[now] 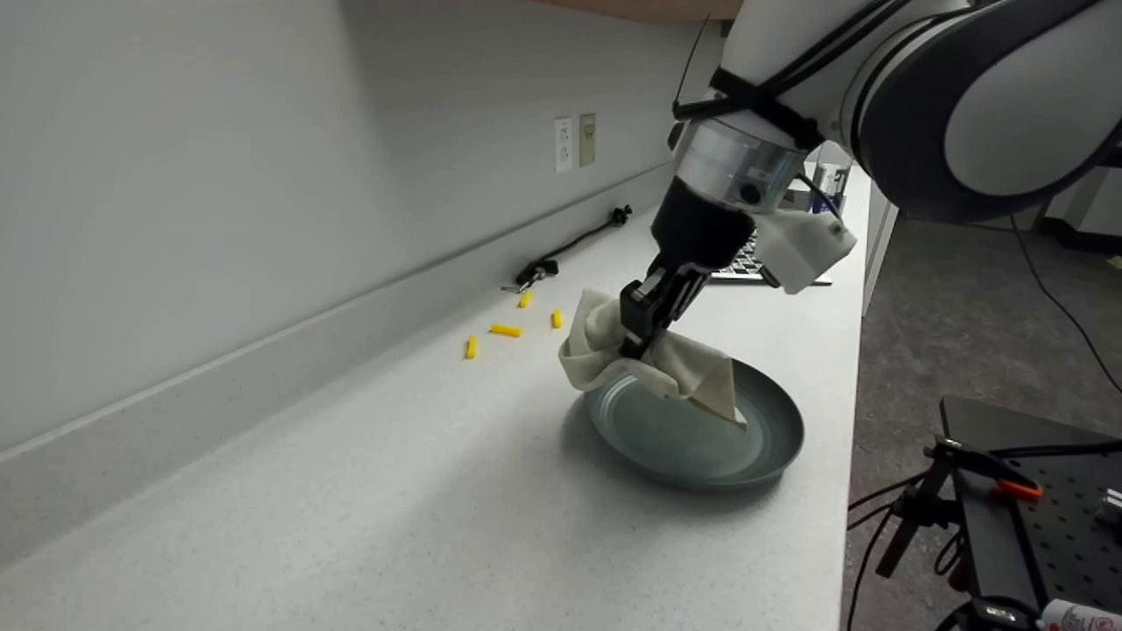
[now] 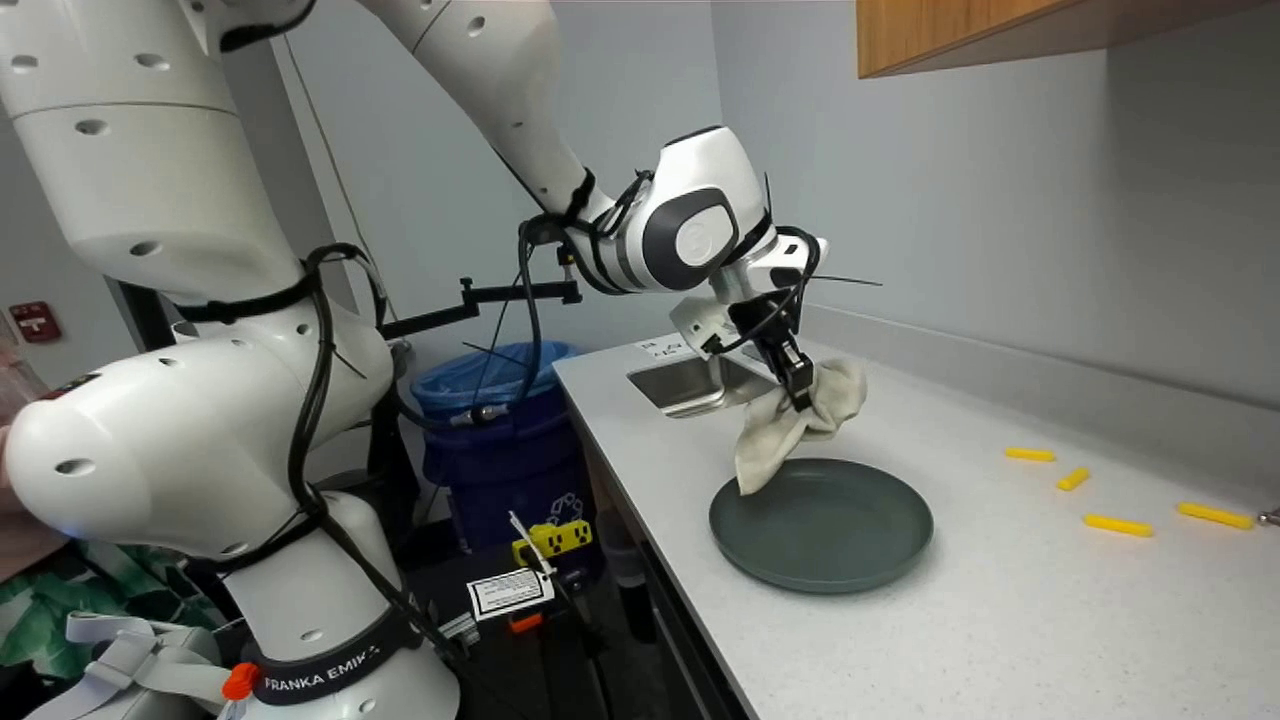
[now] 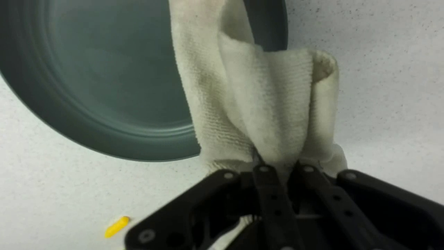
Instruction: Pick up the towel and put the towel back on the countertop.
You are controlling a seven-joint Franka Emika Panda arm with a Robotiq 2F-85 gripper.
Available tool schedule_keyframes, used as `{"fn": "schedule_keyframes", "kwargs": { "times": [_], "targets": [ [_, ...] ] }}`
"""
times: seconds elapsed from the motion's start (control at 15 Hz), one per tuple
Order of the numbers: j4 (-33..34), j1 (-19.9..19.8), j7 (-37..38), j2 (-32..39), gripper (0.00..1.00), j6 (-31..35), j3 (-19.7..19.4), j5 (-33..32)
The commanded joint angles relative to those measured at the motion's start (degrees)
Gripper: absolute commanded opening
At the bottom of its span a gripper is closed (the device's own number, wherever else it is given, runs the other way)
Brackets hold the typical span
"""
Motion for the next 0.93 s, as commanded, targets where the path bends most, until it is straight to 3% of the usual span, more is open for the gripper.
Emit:
{"fn": "schedule_keyframes", "kwargs": {
  "times": [0.0,0.6,0.67,0.73,0.8,0.87],
  "targets": [
    [5.29,2.40,2.52,4.66,0.03,-2.47,0.96,-6.60],
    [12.87,10.36,2.18,14.06,0.03,-5.14,0.97,-12.98],
    [12.70,20.56,-4.01,12.22,0.03,-4.40,-8.53,-4.59],
    [13.10,22.22,-5.03,12.56,0.03,-4.43,-10.08,-3.04],
    [13.41,25.23,-6.44,12.59,0.36,-4.56,-13.20,-1.06],
    [13.57,27.71,-8.27,12.50,0.38,-4.53,-15.70,1.23]
  ]
}}
